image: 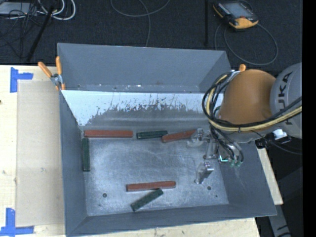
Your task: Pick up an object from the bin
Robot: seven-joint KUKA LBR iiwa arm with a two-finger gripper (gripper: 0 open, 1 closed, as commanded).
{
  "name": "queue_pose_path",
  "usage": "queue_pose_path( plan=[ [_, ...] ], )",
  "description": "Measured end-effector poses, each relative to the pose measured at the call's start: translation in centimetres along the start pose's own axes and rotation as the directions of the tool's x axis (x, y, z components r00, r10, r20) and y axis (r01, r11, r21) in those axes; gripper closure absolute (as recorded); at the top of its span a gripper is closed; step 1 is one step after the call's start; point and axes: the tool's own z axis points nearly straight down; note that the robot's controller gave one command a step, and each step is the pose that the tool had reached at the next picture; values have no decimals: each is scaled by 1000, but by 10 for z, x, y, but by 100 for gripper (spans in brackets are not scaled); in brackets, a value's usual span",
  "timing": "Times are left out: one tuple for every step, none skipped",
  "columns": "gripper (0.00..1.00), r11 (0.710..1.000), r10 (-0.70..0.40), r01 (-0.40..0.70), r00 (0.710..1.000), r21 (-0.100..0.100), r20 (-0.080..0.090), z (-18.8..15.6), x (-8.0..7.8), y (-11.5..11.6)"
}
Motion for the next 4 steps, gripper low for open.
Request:
queue_pose_path(
  plan=[
    [0, 1000, -1, 1, 1000, 0, 7, -4, -2, 0],
    [100, 992, -129, 129, 992, 2, 12, 97, 47, 42],
    [100, 992, -130, 130, 991, 2, 12, 97, 47, 42],
    [100, 994, -110, 110, 994, 2, 9, -18, 22, 34]
  ],
)
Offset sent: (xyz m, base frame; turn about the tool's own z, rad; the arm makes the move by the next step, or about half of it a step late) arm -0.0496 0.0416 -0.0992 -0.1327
